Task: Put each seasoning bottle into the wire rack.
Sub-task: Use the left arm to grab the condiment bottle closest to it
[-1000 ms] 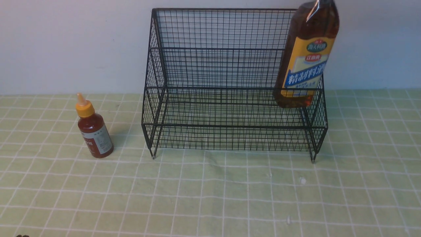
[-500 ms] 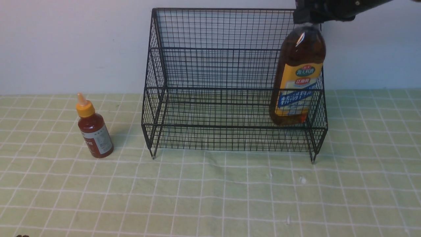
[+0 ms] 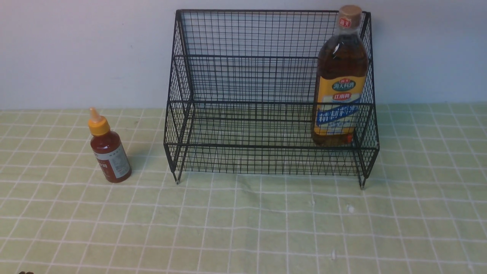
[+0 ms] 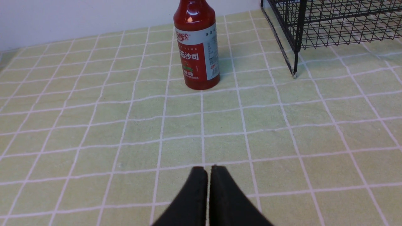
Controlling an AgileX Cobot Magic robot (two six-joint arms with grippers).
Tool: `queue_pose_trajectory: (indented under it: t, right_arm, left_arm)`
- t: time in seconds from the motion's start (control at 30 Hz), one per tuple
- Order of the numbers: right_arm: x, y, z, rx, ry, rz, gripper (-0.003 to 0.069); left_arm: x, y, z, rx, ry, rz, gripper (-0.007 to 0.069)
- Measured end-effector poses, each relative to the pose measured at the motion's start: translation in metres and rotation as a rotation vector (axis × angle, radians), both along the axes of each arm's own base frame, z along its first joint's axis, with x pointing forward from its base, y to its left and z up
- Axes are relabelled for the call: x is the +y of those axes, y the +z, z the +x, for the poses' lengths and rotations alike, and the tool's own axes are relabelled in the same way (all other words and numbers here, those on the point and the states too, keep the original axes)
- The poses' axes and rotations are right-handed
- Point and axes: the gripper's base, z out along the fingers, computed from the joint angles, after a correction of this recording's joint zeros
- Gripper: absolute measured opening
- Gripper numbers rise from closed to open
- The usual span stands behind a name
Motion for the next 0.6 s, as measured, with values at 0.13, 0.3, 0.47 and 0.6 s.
queue_pose_trajectory:
  t: [0.13,0.3,0.47,0.6]
  right_arm:
    - [-0.017,0.030,-0.046,0.003,-0.039,-0.072,0.0419]
    - [-0.041,0.069,-0.126,0.026,-0.124,-0.070,0.0181]
    - [-0.056,0.087,-0.209,-0.071,-0.112,0.024,0.0001]
    - [-0.065,0.067,-0.258,-0.092,-0.092,0.061,-0.0012]
  left_arm:
    - [0.000,0.000,0.000,0.000,0.000,0.000,-0.0006]
    - [0.000,0.000,0.000,0.000,0.000,0.000,-0.0006]
    - [0.000,0.000,0.000,0.000,0.000,0.000,-0.0006]
    - [0.000,0.000,0.000,0.000,0.000,0.000,-0.0006]
